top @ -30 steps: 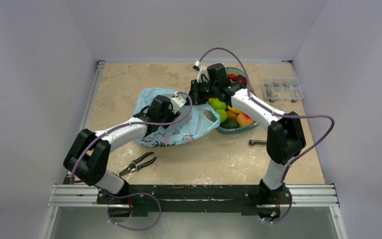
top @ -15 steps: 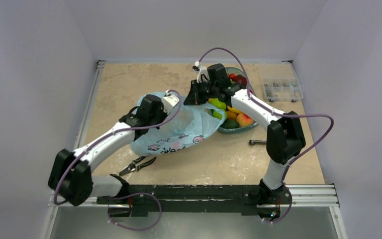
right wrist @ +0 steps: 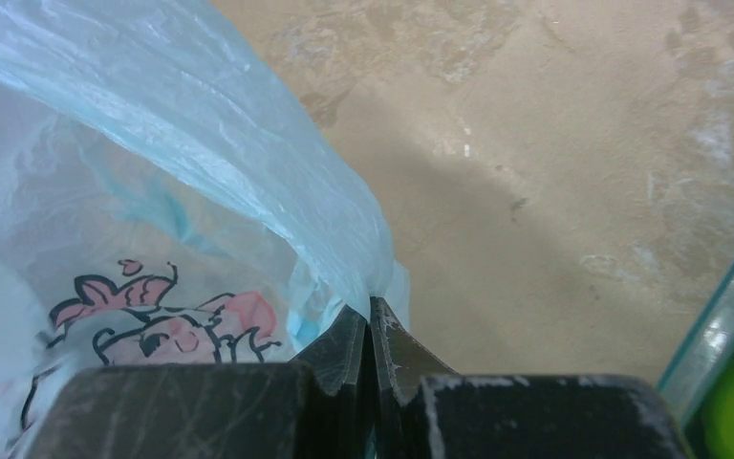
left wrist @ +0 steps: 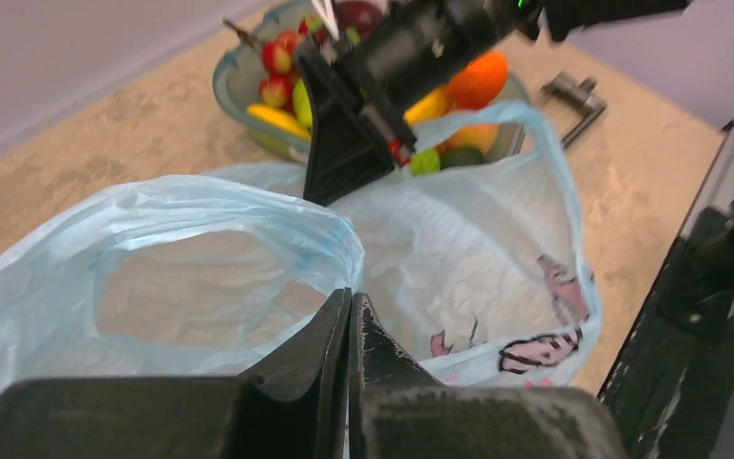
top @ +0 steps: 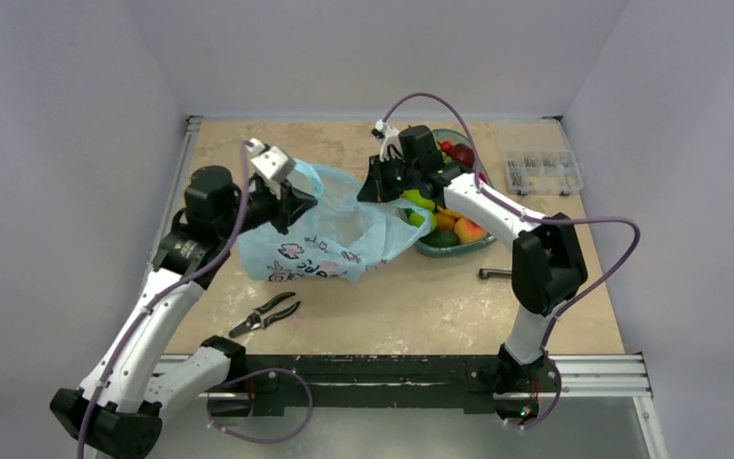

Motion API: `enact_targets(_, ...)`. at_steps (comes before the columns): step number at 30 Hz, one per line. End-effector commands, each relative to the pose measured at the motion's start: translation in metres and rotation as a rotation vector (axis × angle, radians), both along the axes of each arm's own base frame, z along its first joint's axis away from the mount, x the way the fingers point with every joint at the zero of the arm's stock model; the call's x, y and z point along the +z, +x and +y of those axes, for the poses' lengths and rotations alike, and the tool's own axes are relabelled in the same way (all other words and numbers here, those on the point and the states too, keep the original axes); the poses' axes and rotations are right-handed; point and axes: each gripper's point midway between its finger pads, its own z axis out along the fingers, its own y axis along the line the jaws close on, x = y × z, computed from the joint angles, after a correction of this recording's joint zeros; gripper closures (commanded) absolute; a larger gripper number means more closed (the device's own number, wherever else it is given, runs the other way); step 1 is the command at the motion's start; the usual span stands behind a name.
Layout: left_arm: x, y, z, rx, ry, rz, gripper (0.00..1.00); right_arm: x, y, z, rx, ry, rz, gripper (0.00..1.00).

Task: Place the fake fruits into the plastic bag and tie a complex knot

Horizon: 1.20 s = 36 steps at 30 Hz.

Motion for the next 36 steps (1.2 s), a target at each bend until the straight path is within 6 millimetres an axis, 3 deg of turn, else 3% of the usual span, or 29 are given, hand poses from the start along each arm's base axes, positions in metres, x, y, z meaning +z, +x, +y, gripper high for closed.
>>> enact_targets(1, 0.087, -0.031, 0.001, -0.12, -0.273, -0.001, 1.0, 0.005, 0.027, -0.022, -0.096, -0.057, -0.137, 1.0)
enact_targets(4, 0.105, -0.038, 0.021, -0.108, -0.335, 0.029, 1.0, 0.008, 0.041, -0.04, -0.162, -0.086, -0.182, 1.0)
enact_targets(7, 0.097, -0.031, 0.055, 0.001, -0.395, 0.092, 1.0, 0.011, 0.049, -0.055, -0.21, -0.109, -0.223, 1.0)
enact_targets(10, 0.07, -0.027, 0.085, 0.108, -0.435, 0.161, 1.0, 0.011, 0.053, -0.064, -0.241, -0.114, -0.242, 1.0)
enact_targets(15, 0.011, -0.03, 0.123, 0.27, -0.353, 0.233, 1.0, 0.018, 0.054, -0.07, -0.265, -0.104, -0.263, 1.0)
enact_targets(20, -0.04, -0.011, 0.178, 0.555, -0.224, 0.274, 1.0, 0.021, 0.046, -0.066, -0.217, -0.09, -0.278, 1.0)
enact_targets(24, -0.061, 0.0, 0.198, 0.645, -0.189, 0.336, 1.0, 0.024, 0.033, -0.053, -0.133, -0.053, -0.259, 1.0)
enact_targets(27, -0.043, 0.001, 0.183, 0.537, -0.194, 0.292, 1.0, 0.035, 0.024, -0.038, -0.07, -0.015, -0.266, 1.0)
enact_targets(31, -0.009, -0.007, 0.159, 0.428, -0.088, 0.206, 0.32, 0.056, 0.011, -0.022, -0.022, 0.019, -0.301, 1.0)
enact_targets(32, -0.001, -0.009, 0.155, 0.418, -0.043, 0.179, 0.08, 0.061, 0.008, -0.018, -0.015, 0.026, -0.309, 1.0)
enact_targets(36, 0.041, -0.012, 0.145, 0.419, 0.005, 0.043, 0.0, 0.073, 0.002, -0.01, -0.014, 0.032, -0.33, 1.0)
